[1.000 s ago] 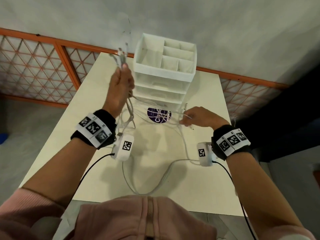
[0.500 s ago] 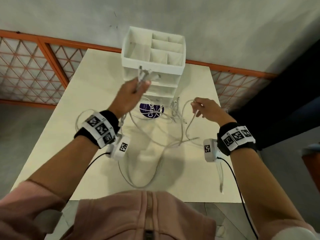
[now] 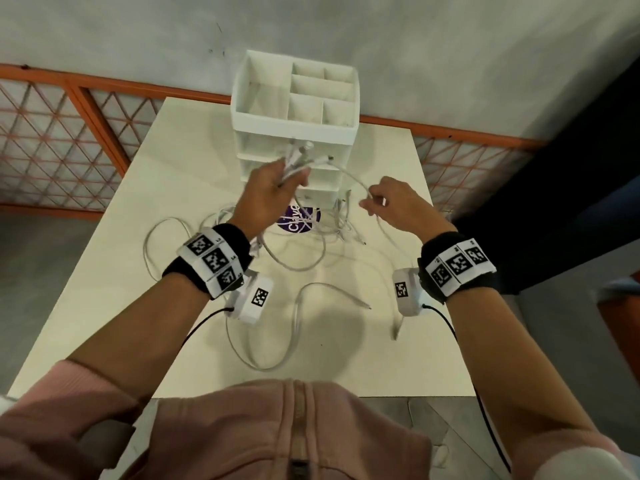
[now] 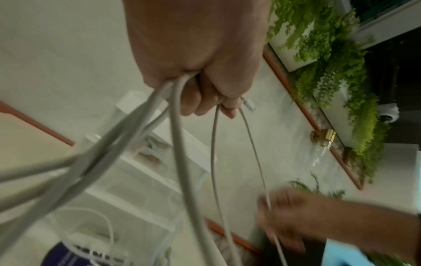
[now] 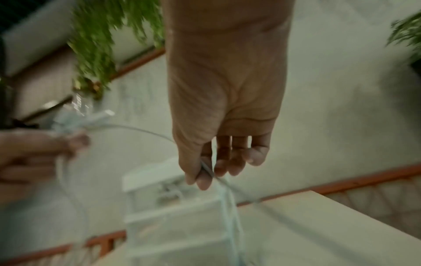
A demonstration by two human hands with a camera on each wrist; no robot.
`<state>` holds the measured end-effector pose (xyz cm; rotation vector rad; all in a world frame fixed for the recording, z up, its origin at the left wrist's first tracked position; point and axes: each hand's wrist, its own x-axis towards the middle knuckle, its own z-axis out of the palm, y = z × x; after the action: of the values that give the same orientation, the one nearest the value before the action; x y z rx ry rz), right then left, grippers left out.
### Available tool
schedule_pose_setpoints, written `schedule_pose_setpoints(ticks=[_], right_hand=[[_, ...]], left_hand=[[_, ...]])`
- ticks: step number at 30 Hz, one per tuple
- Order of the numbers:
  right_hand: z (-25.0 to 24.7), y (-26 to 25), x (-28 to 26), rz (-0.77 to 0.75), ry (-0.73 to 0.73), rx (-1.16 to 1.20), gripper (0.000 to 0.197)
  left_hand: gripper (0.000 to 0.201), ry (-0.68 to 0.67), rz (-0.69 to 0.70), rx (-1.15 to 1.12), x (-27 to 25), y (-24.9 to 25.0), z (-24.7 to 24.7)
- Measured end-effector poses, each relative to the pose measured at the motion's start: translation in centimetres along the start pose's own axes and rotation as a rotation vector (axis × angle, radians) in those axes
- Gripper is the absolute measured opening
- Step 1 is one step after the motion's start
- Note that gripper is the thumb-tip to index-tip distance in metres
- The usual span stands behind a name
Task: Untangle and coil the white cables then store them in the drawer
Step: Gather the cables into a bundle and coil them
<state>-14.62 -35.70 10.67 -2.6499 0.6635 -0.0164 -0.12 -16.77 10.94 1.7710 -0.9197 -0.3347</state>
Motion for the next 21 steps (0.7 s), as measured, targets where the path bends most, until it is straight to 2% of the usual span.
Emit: schedule_pose_setpoints(ticks=[2, 4, 6, 7, 10, 12, 13, 15, 16, 18, 21], right_hand=[[1.1, 2.8, -0.5, 0.13, -0.049, 0.019, 0.036], [2.4, 5.0, -1.1, 0.255, -0.062, 0.11, 0.03], [3.7, 6.2, -1.2, 0.293, 0.031, 0.2, 0.013], [4.2, 6.4, -1.3, 0.297, 0.09, 0.236, 0.011], [5.6, 6.5, -1.6, 0.327, 0.175, 0.317, 0.019], [6.8, 6.2, -2.2, 0.307, 0.058, 0.383, 0.019], [7.7, 5.8, -2.8, 0.3, -0.067, 0.378, 0.018], [9.9, 4.9, -4.1, 0.268, -0.321, 0.255, 0.018], [11.3, 4.8, -4.7, 0.251, -0.391, 0.191, 0.024], [13.6, 4.5, -5.6, 0.226, -0.45, 0.086, 0.03], [14.3, 4.1, -5.6, 0.191, -0.463, 0.016, 0.008]], left_hand=[[0.023, 0.151, 0.038, 0.052, 0.5, -0.3, -1.8], [0.027, 0.243, 0.103, 0.113, 0.9, -0.7, -3.3], [0.027, 0.233, 0.125, 0.171, 1.0, -1.1, -3.6], [0.028, 0.207, 0.118, 0.207, 0.9, -1.4, -3.3], [0.028, 0.109, 0.045, 0.249, 0.2, -1.8, -1.9], [0.025, 0.062, 0.018, 0.223, -0.6, -1.9, -1.0], [0.024, 0.039, 0.016, 0.217, -1.1, -2.0, -0.6], [0.026, -0.022, -0.009, 0.186, -2.1, -2.0, 0.2], [0.027, -0.055, -0.034, 0.154, -2.6, -2.1, 0.5], [0.027, -0.129, -0.094, 0.035, -3.2, -2.3, 1.1], [0.021, -0.257, -0.138, -0.053, -3.6, -2.7, 1.4]])
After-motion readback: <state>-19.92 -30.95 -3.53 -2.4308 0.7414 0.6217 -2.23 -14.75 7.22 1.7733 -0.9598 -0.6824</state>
